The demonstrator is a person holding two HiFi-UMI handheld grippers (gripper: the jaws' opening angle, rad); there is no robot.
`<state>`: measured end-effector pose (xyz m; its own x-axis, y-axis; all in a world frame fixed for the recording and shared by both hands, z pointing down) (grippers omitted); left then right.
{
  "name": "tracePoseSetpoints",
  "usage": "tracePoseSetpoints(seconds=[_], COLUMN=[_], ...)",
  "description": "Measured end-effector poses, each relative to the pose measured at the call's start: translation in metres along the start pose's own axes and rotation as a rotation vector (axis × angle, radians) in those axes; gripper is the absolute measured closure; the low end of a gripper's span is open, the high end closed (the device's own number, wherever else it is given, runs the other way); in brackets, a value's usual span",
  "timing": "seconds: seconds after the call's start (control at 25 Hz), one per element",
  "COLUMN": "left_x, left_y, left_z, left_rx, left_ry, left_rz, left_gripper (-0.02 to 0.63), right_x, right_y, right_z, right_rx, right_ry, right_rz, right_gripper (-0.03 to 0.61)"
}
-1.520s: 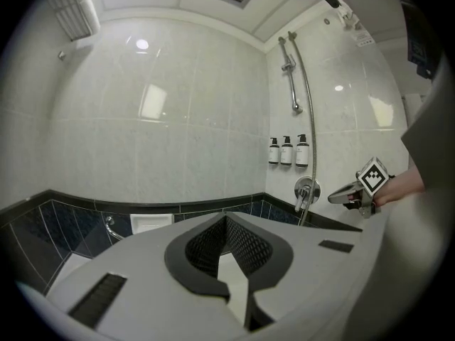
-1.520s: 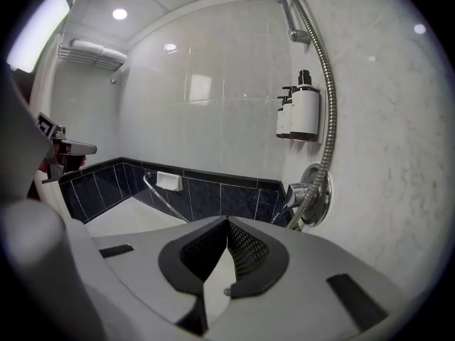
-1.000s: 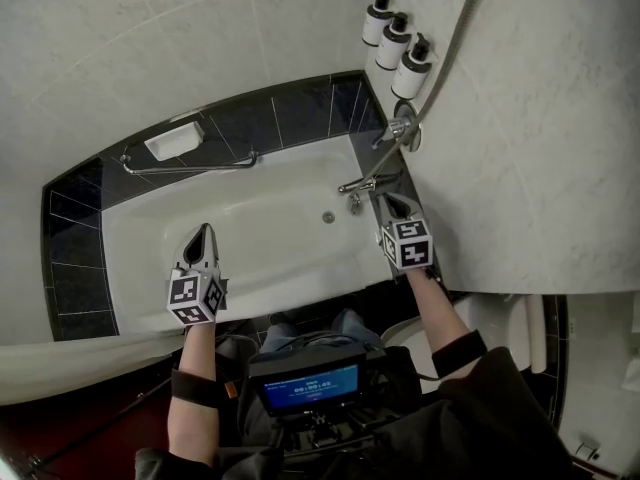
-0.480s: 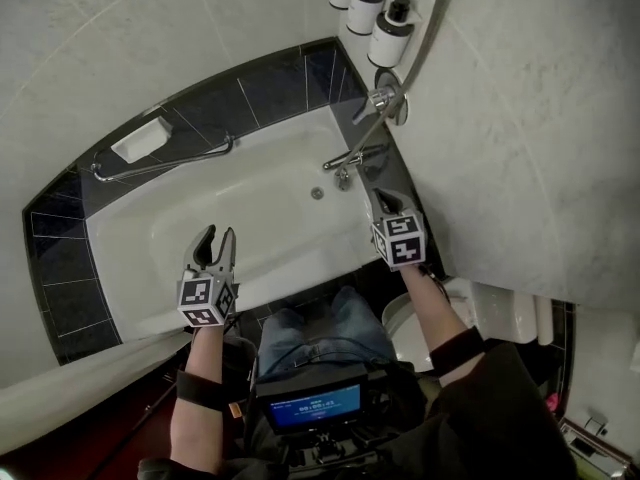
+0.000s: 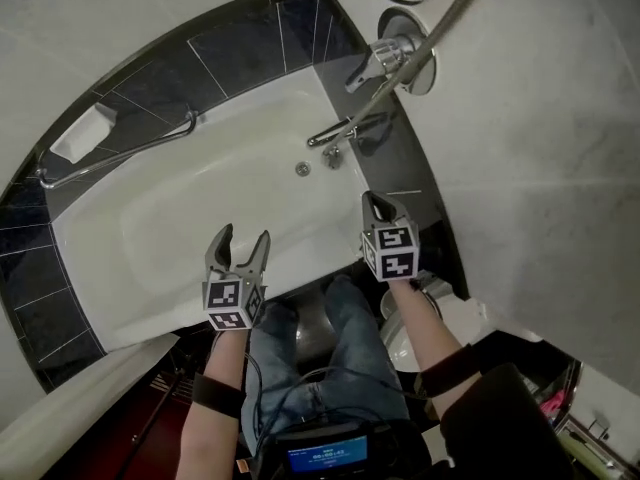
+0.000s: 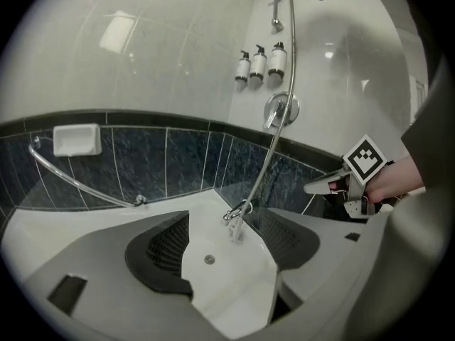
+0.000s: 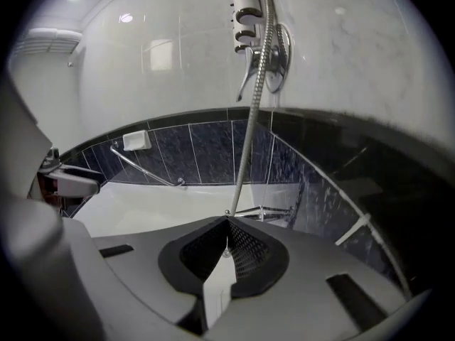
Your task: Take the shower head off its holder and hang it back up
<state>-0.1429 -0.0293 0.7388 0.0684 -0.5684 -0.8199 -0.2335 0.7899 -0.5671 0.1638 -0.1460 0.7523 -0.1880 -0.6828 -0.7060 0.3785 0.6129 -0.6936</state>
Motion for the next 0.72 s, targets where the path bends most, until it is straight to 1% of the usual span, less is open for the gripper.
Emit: tracePoseSetpoints(seconds=[0.16, 0.24, 0.36, 0.56, 0.72], left_x=[-0.042, -0.059, -0.083, -0.11, -0.129], left_y=[-0.059, -0.085, -0.126, -0.197, -0.246], left_z=[0.022, 0.03, 0.038, 0.05, 0.063], left_rx=[-0.029, -0.043, -0.069, -0.118, -0.138], left_ry=[0.009, 0.004, 0.005, -0.003, 0.008], left_rz=[-0.02, -0.027, -0.044, -0.047, -0.047], left_gripper=[0.271, 0.256, 0.232, 0.232, 0.232], right_x=[-0.037, -0.052, -0.068, -0.087, -0.104], right_y=[-0.034, -0.05, -0.074, -0.119, -0.151], right_z=[0.018, 0.027, 0.04, 0.049, 0.05], right_rx=[-0.04, -0.053, -0.065, -0.065, -0.059], right_ry=[-0.063, -0.072, -0.07, -0.04, -0.026], right_rz=[0.001, -0.001, 0.006, 0.007, -0.013], right_gripper=[0.554, 0.554, 0.554, 0.554, 0.554])
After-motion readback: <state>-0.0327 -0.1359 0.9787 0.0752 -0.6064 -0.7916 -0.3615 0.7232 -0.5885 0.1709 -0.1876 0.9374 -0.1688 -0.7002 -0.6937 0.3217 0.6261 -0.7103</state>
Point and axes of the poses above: the fingertips, and each gripper's own axes: y backward along the fingers, z to its right, x out of its top, the point moved 10 cm from there along y, backward along the fingers, and after that the axes turned 8 degrees about -y, right-handed, at the moved point
